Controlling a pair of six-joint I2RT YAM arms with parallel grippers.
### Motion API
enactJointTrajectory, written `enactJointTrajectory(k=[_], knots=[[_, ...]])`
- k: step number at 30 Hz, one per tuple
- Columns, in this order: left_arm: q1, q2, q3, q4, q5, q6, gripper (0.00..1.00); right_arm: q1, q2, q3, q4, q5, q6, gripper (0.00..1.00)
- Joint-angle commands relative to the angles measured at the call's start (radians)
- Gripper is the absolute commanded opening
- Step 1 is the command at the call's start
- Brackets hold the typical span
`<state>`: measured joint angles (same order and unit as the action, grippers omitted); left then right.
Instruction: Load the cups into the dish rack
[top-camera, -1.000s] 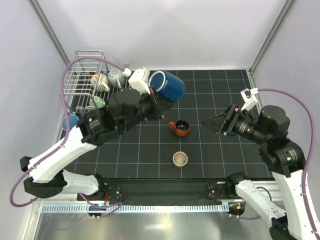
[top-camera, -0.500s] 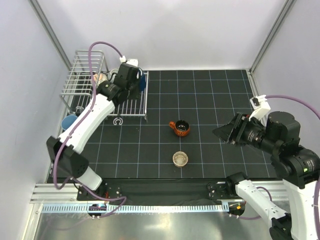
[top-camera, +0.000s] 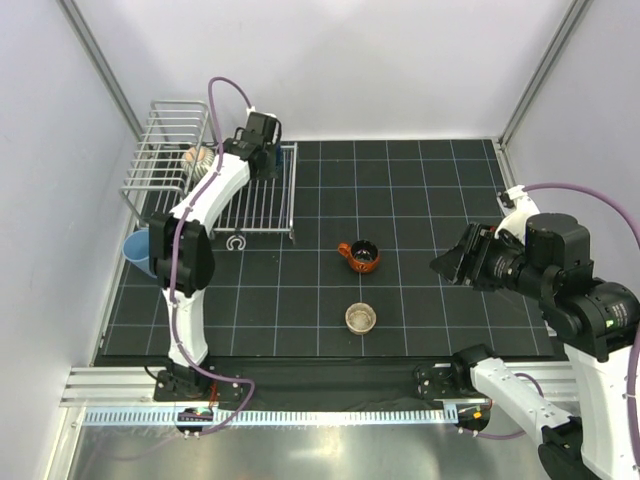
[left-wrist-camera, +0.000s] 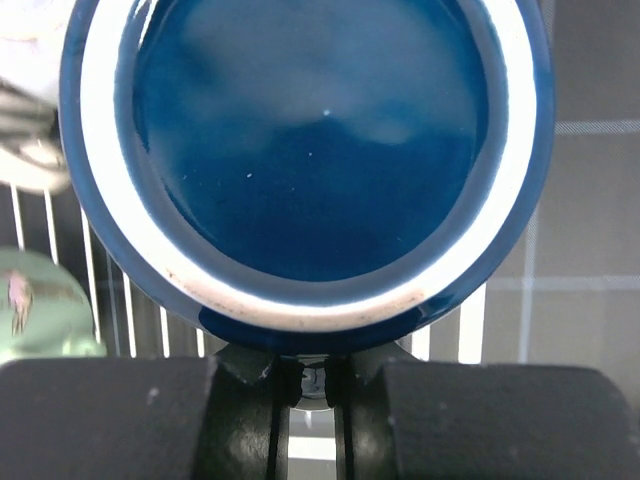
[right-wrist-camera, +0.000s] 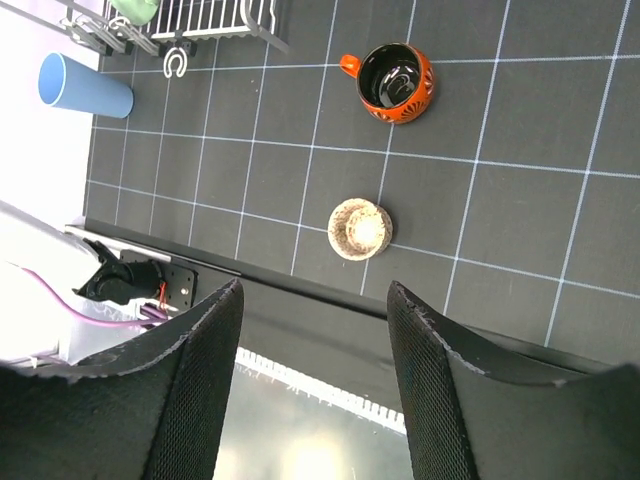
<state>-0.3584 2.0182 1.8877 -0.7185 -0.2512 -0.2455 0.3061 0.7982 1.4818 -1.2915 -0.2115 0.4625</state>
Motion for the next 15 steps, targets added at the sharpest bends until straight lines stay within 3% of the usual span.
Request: enactJointTrajectory(k=[1,9,15], knots=[[0.041,0.037,0.097,0.128,0.000,0.032,0.00,0.005,0.025,0.032,0.027,0.024,-0.022,0.61],[0.067,0.241,0.304,0.129,0.030,0.063,0.00,0.004,0.032,0.035,0.124,0.132,0.030,0.63],[0.070,0.295,0.327,0.140,0.013,0.049,0.00,0.004,0.058,0.046,0.138,0.158,0.028,0.64]])
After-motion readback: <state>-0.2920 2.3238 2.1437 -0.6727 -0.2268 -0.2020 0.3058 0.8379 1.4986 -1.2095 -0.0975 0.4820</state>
